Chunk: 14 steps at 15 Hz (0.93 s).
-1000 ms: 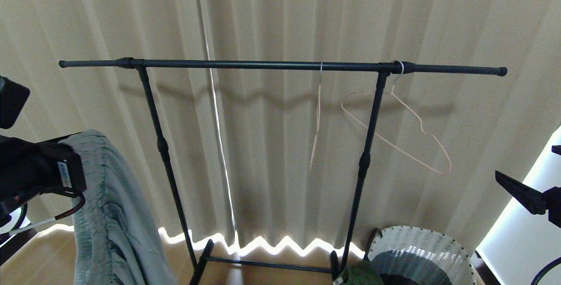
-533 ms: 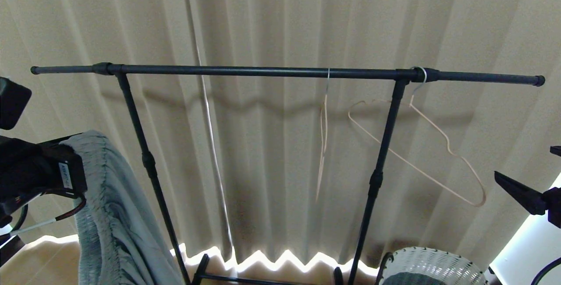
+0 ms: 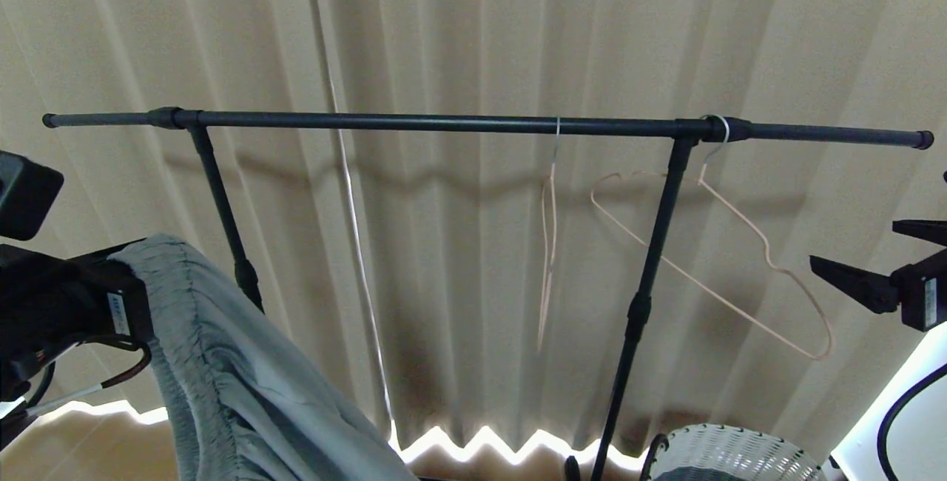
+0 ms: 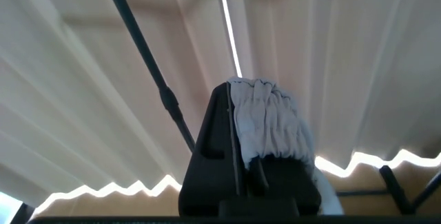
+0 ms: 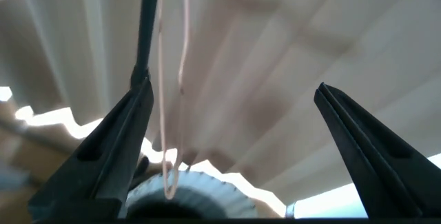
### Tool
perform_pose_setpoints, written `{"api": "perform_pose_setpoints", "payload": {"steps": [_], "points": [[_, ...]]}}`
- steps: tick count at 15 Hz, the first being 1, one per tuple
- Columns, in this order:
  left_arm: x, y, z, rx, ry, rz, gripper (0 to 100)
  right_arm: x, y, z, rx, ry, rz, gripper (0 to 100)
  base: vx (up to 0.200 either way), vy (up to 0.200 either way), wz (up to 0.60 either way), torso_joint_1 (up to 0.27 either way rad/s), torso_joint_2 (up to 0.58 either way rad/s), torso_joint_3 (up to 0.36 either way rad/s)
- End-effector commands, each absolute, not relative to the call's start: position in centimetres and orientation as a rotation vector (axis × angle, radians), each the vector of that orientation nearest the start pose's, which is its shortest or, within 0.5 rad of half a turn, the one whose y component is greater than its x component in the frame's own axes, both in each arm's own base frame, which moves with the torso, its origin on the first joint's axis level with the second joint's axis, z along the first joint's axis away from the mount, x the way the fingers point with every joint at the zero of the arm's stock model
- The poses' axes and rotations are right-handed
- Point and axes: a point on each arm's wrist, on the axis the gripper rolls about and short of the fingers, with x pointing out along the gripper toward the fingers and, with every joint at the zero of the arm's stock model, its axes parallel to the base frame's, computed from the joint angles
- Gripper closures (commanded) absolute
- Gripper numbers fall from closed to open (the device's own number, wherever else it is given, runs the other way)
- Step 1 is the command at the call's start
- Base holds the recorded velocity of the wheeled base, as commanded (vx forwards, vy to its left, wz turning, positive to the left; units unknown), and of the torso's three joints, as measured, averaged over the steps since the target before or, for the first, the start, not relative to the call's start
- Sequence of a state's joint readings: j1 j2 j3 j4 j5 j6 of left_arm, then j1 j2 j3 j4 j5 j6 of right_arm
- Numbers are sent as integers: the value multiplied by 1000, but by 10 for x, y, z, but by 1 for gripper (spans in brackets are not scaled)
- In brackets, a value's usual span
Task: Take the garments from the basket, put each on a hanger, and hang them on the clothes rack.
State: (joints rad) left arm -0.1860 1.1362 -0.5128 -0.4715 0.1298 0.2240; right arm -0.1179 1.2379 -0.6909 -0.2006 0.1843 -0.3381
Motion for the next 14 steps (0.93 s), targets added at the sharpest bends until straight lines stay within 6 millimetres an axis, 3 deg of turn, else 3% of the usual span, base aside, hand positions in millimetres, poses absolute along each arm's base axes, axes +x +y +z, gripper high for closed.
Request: {"api": "perform_pose_setpoints", "payload": {"steps": [1,6,8,10,14], "points": [[158,-27,215,248,143,-75,100,218,-14,233,-274,409,173,0,0,0,0,0,0,0],[158,-27,218,243,112,-73,100,265,-4,231,-217,597,240,0,0,0,0,0,0,0],[157,-27,215,244,122,-74,100,286,-1,218,-154,678,242,0,0,0,0,0,0,0],[157,-27,214,245,125,-74,100,299,-1,208,-144,715,245,0,0,0,0,0,0,0],[157,-27,215,246,122,-74,100,303,0,201,-134,734,249,0,0,0,0,0,0,0]]}}
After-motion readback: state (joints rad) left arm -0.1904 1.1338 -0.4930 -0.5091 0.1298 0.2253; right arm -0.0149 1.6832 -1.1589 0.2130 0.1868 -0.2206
